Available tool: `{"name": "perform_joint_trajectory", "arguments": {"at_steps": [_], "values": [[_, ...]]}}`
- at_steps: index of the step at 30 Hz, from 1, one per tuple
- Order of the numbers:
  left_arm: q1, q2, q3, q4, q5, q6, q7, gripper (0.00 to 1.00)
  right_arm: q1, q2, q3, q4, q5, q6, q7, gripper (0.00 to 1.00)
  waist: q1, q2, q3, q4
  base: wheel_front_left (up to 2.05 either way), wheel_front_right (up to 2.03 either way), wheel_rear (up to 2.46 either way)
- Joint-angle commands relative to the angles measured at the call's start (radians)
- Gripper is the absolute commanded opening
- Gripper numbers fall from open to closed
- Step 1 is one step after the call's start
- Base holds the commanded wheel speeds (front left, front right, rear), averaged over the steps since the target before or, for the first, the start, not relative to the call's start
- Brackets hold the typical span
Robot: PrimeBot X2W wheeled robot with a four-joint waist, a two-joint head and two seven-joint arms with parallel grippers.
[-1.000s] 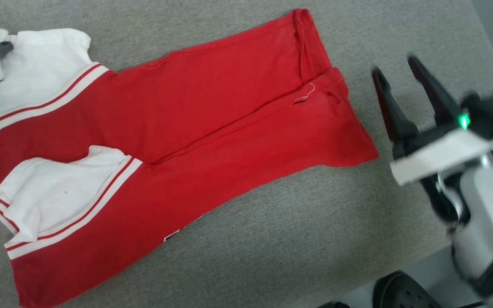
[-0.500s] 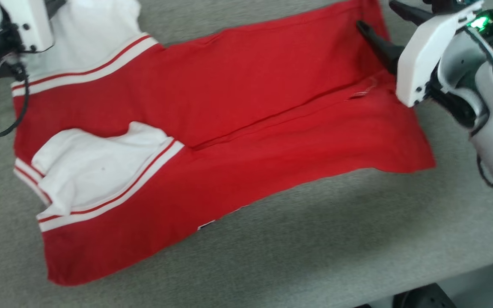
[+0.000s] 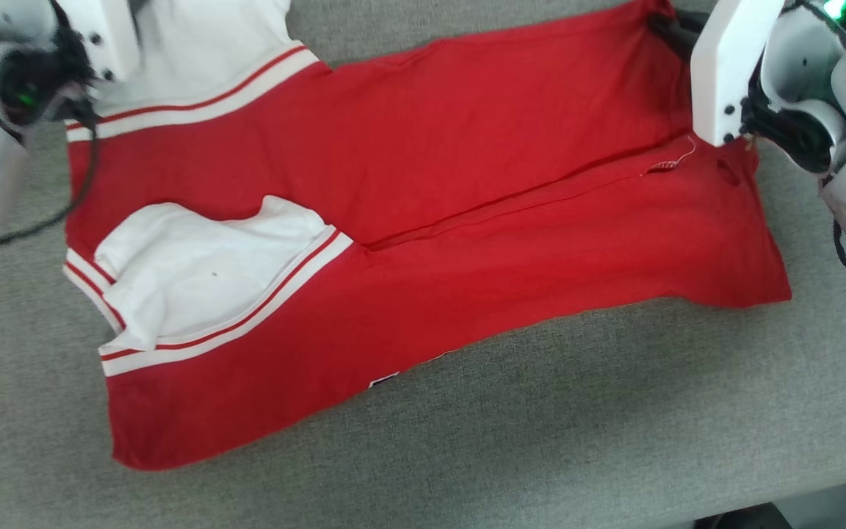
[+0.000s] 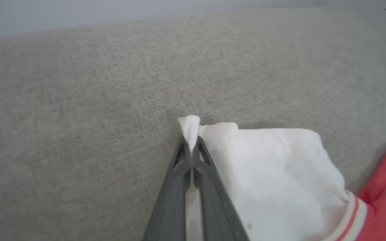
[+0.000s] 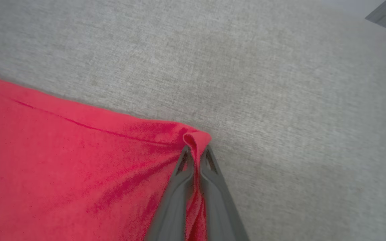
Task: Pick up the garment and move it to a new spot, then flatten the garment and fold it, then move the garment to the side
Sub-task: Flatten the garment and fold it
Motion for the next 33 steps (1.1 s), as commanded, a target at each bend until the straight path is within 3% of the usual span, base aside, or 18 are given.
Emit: {"name": "perform_joint_trajectory", "arguments": {"at_steps": [1, 9, 16, 28, 33], "values": [[0.041, -0.013, -0.006, -0.007, -0.021, -0.004, -0.022, 0.0, 0.017, -0.016, 0.02, 0.013, -0.004, -0.001, -0.019, 0.0, 0.0, 0.0, -0.032, 0.01, 0.0, 0.0, 0.0], [0.136, 0.024, -0.006, -0.176, -0.082, -0.004, -0.169, 0.0, 0.084, -0.054, 0.048, -0.033, 0.09, -0.001, -0.129, 0.01, 0.0, 0.0, -0.176, 0.056, 0.0, 0.0, 0.0], [0.292, 0.112, -0.042, -0.42, -0.13, -0.005, -0.28, 0.0, 0.215, -0.157, 0.054, -0.106, 0.143, -0.001, -0.214, 0.0, 0.0, 0.0, -0.272, 0.117, 0.0, 0.0, 0.0], [0.669, 0.329, -0.089, -0.806, -0.193, -0.004, -0.521, 0.0, 0.494, -0.297, -0.001, -0.244, 0.162, -0.001, -0.269, 0.0, 0.0, 0.0, -0.368, 0.187, 0.0, 0.0, 0.0], [0.803, 0.375, -0.116, -0.862, -0.195, 0.042, -0.592, 0.0, 0.587, -0.314, -0.069, -0.255, 0.175, -0.001, -0.26, 0.0, 0.0, 0.0, -0.372, 0.206, 0.0, 0.0, 0.0]]}}
